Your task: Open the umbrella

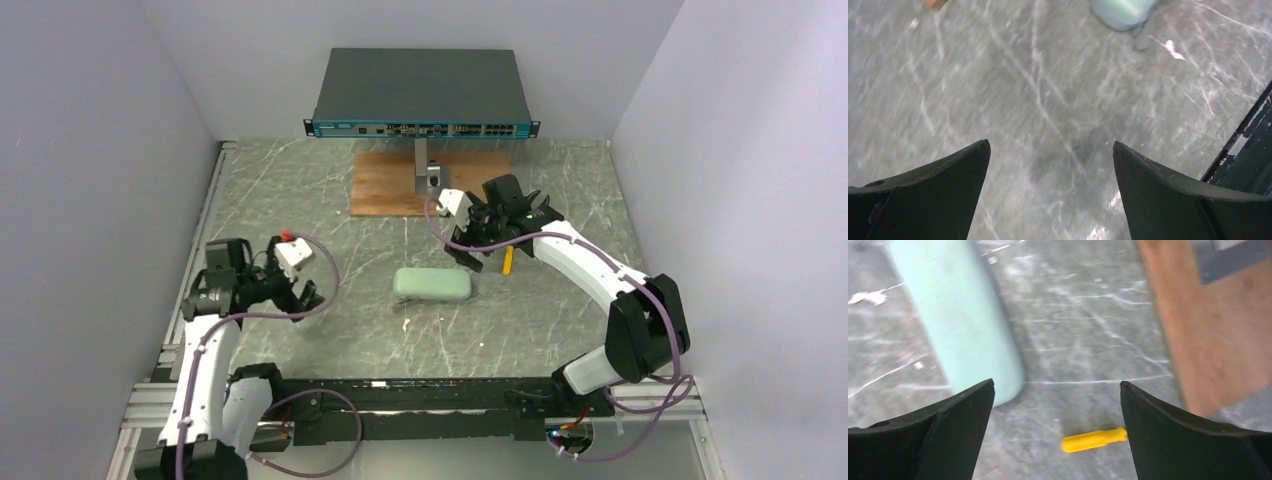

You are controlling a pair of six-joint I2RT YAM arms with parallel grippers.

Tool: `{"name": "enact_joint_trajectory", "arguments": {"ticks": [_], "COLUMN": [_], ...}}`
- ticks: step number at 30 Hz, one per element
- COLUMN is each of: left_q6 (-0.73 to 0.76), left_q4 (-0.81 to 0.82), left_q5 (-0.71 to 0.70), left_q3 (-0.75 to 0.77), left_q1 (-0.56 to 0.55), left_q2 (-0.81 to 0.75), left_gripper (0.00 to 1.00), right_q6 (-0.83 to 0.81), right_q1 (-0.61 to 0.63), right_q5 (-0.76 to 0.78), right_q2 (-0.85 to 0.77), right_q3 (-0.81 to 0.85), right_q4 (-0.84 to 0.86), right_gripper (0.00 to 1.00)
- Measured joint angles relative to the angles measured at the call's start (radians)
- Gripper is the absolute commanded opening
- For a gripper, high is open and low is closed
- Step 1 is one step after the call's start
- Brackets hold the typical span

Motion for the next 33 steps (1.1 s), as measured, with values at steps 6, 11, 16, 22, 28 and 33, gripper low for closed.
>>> {"name": "enact_joint_trajectory", "arguments": {"ticks": [6,11,16,22,28,33], "left_q6": [-0.108,-0.256,-0.356,-0.411,-0.484,-0.512], "left_q4": [0.241,0.472,0.658,0.789,0.914,1.025], "left_q5": [-0.033,-0.124,-0.291,-0.435,-0.528,-0.559], "left_q3": [-0.108,-0.177,-0.260,-0.256,-0.252,-0.269], "left_q1": [-0.282,-0.480,-0.706,-0.807,-0.887,-0.911], "left_q2": [-0.008,0.047,0.061,0.128,0.199,0.273], "left_gripper": [0.86,0.76,0.54,0.40,0.38,0.36], "right_q6": [-0.023,-0.016,-0.008,-0.006,0.005,-0.014], "right_q1": [0.061,0.097,0.101,0.101,0.085,0.034], "right_q5": [-0.085,-0.100,-0.092,-0.066,-0.052,-0.042], "right_q2": [0.019,0.098,0.124,0.130,0.108,0.055], "right_q3": [-0.095,-0.123,-0.135,-0.158,-0.183,-0.227], "right_q4": [-0.063,-0.067,-0.056,-0.051,-0.046,-0.077], "right_gripper": [0.99,0.98,0.87,0.64,0.55,0.50]}}
